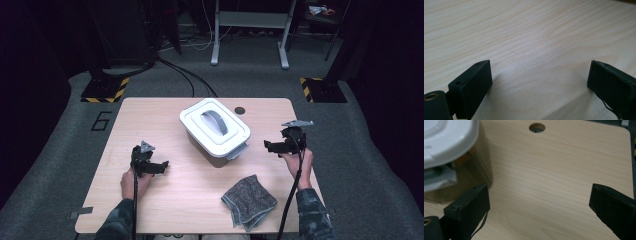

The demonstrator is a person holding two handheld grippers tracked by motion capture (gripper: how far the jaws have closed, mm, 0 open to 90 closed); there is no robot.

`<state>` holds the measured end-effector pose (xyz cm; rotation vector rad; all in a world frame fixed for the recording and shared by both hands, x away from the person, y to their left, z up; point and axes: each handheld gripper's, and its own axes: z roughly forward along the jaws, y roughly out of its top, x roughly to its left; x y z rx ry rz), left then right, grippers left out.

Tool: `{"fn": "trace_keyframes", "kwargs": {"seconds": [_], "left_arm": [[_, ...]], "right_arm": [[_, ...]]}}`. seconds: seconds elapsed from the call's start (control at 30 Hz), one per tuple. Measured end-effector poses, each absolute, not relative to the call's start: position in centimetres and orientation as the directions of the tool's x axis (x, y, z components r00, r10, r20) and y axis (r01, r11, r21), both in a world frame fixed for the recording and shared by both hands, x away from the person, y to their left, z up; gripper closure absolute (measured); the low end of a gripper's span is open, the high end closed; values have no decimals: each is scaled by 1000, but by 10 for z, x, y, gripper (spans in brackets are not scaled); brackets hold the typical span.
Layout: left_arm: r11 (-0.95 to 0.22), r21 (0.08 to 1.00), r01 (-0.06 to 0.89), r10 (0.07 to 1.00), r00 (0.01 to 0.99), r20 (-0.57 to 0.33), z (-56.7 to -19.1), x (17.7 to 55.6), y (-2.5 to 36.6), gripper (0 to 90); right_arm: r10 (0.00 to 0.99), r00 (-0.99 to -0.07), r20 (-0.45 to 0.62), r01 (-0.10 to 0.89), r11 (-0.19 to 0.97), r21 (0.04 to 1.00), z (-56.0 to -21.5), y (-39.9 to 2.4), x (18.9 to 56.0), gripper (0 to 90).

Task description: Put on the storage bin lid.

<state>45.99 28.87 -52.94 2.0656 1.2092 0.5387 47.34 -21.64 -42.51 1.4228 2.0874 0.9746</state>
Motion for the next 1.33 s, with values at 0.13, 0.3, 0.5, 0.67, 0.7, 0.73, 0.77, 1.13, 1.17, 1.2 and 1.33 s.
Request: {"fn": "trace_keyframes", "kwargs": {"seconds": [0.13, 0.3, 0.5, 0.67, 0.7, 0.73, 0.77, 1.13, 1.17, 1.2, 1.33], "left_arm": [[-342, 726, 596, 875, 484, 15, -529, 460, 289, 53], [-342, 727, 596, 875, 483, 15, -529, 460, 289, 53], [-342, 727, 596, 875, 484, 15, -529, 460, 289, 53], [-342, 727, 596, 875, 484, 15, -529, 460, 289, 53], [-342, 727, 596, 875, 484, 15, -529, 460, 289, 53], [-342, 727, 596, 875, 484, 15, -529, 460, 289, 53], [-342, 727, 596, 875, 484, 15, -529, 460, 289, 53], [-342, 727, 596, 876, 483, 16, -529, 460, 289, 53], [-343, 726, 596, 875, 484, 16, -529, 460, 289, 53], [-343, 726, 596, 875, 484, 16, -529, 460, 289, 53], [-344, 725, 596, 875, 484, 16, -529, 460, 289, 53]], "right_arm": [[931, -361, 45, 648, 216, 731, -444, -224, 470, 22], [938, -342, 55, 678, 205, 706, -467, -231, 465, 24], [948, -313, 64, 717, 192, 670, -501, -238, 459, 24], [954, -292, 73, 722, 169, 671, -514, -241, 453, 23], [956, -286, 72, 725, 166, 669, -516, -241, 451, 22], [955, -287, 69, 724, 169, 668, -519, -241, 451, 22], [955, -287, 69, 724, 169, 668, -519, -241, 451, 22], [956, -293, 9, 669, 199, 716, -529, -241, 445, 0], [956, -293, 4, 669, 202, 715, -529, -241, 445, 0], [957, -290, 11, 671, 195, 716, -529, -240, 444, 0], [958, -288, 10, 671, 194, 716, -529, -240, 444, 0]]}}
